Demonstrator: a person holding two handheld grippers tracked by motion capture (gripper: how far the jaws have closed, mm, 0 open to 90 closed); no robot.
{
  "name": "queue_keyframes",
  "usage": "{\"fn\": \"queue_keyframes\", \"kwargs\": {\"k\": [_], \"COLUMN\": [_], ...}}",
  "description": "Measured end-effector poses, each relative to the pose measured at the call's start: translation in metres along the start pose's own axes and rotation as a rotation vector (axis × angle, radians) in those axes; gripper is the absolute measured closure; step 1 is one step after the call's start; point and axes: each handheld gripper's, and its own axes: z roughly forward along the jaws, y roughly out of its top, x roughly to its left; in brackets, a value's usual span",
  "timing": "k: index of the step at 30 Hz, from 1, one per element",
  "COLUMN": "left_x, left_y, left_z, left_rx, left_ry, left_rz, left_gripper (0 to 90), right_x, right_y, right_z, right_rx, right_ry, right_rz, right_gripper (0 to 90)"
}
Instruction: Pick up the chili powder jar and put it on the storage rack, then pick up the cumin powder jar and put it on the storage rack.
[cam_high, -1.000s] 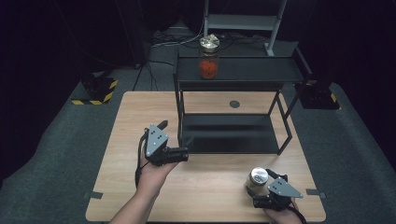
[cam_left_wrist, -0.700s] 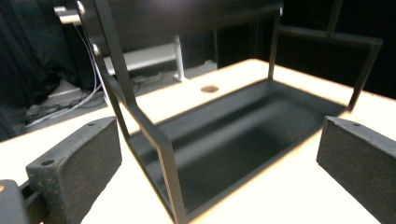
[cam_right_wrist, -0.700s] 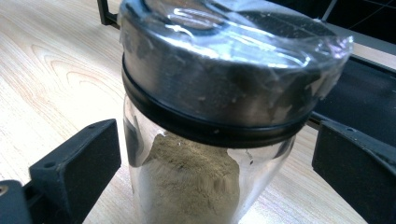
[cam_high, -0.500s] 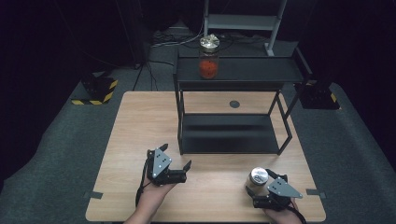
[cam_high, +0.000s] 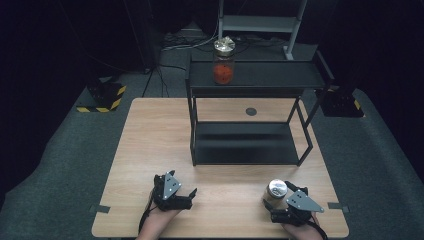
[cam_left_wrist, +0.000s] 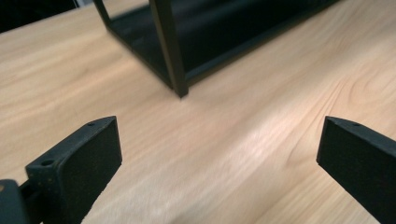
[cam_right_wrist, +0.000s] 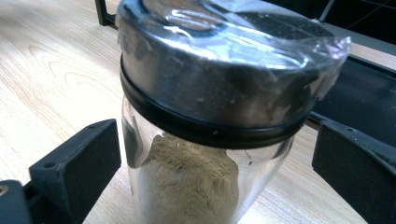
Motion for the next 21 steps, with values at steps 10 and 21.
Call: {"fn": "queue_keyframes", "kwargs": {"k": [10,21], "left_x": [-0.0035,-0.0093], "left_y": [0.0067,0.0060], "left_z": [0.0006,-0.0007], "left_rx": [0.073,0.073], "left_ry": [0.008,0.020], "left_rz": [0.058,0.092], "left_gripper": [0.5,0.9], "right_x": [0.0011,0.0005], "right_y": [-0.0001,-0.0018], "right_z": [-0.0001,-0.0010], "right_rx": [0.000,-0.009], "right_ry": [-0.004,-0.004], "right_rz": [-0.004,-0.001], "right_gripper": [0.2,0.2]}}
